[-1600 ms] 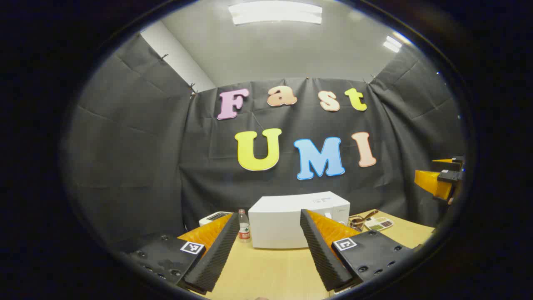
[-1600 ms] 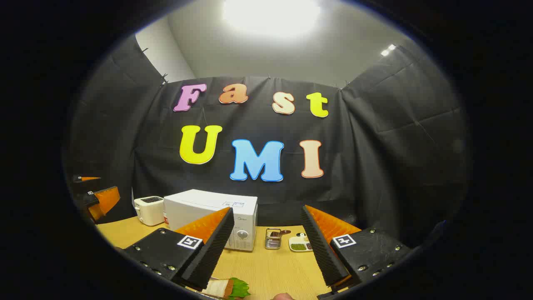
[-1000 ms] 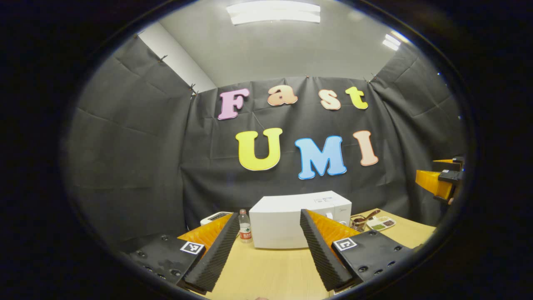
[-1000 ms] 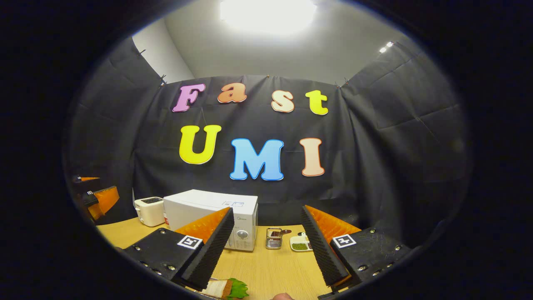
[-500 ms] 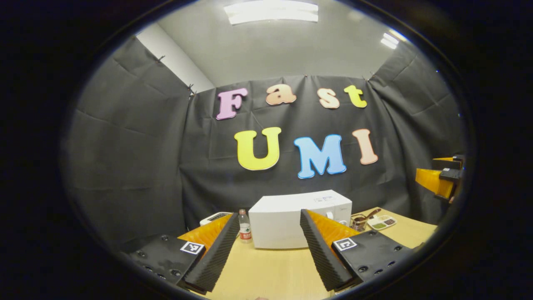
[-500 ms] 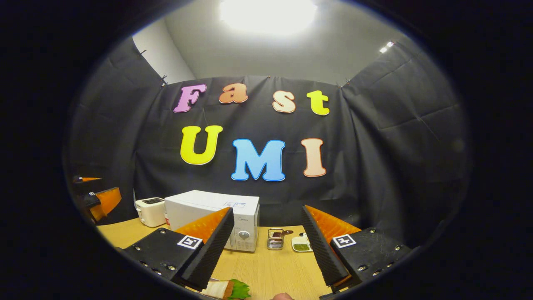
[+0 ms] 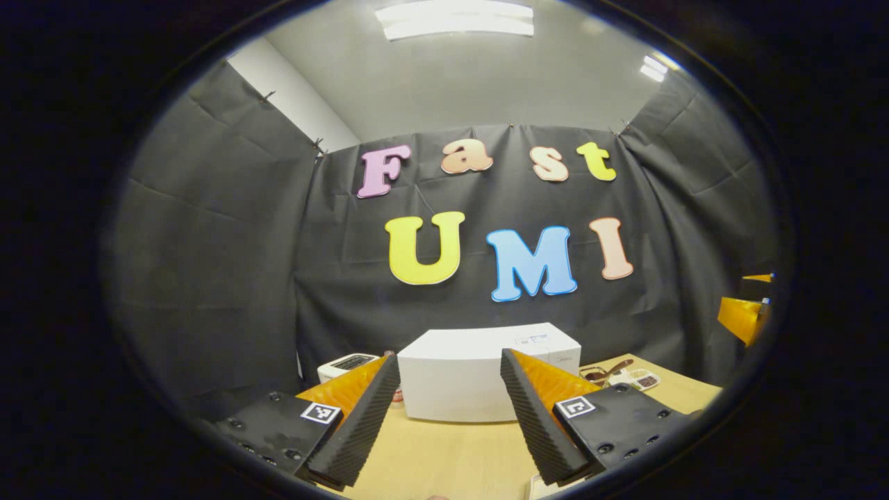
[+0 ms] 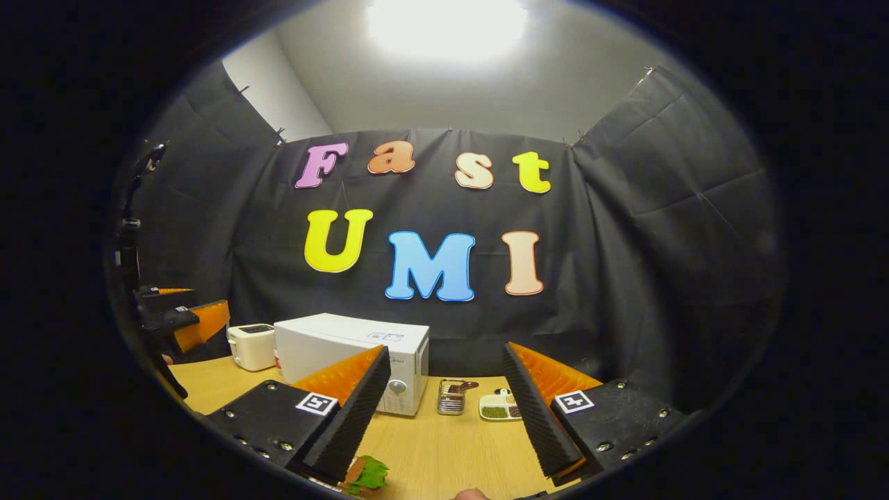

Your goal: Open the microwave oven with the left hand, put the food in, and close the microwave oven.

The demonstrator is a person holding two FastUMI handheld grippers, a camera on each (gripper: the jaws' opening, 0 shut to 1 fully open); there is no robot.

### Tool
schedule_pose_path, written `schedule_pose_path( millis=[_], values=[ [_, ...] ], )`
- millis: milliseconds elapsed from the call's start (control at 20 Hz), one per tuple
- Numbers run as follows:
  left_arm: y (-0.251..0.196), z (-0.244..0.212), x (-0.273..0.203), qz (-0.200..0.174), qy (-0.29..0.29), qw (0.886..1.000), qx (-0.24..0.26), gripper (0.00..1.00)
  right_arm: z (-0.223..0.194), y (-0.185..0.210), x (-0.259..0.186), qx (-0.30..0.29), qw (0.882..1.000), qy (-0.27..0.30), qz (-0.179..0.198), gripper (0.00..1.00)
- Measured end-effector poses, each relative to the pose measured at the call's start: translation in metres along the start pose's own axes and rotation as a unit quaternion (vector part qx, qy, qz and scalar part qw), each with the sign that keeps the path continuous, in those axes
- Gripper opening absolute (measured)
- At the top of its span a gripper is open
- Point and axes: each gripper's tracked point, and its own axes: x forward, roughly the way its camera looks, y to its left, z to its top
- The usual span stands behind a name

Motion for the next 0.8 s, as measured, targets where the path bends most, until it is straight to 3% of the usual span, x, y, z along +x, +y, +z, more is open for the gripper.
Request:
schedule_pose_path(
  millis=[300,600,700,750,800],
  values=[
    [-0.033,-0.011,0.054,-0.029,-0.001,1.000,-0.006,1.00,-0.002,-0.023,0.004,-0.002,0.999,0.003,-0.034,0.98],
    [-0.076,-0.041,0.122,-0.084,0.006,0.996,0.006,0.93,0.001,-0.036,0.018,-0.006,0.996,0.008,-0.083,0.98],
    [-0.091,-0.055,0.141,-0.104,0.012,0.994,0.009,0.93,0.000,-0.038,0.021,-0.011,0.995,0.013,-0.100,0.98],
    [-0.098,-0.063,0.148,-0.113,0.017,0.993,0.009,1.00,0.000,-0.039,0.022,-0.014,0.994,0.014,-0.107,0.98],
    [-0.106,-0.070,0.156,-0.123,0.021,0.992,0.009,0.97,0.001,-0.040,0.024,-0.017,0.993,0.014,-0.113,0.98]
  ],
)
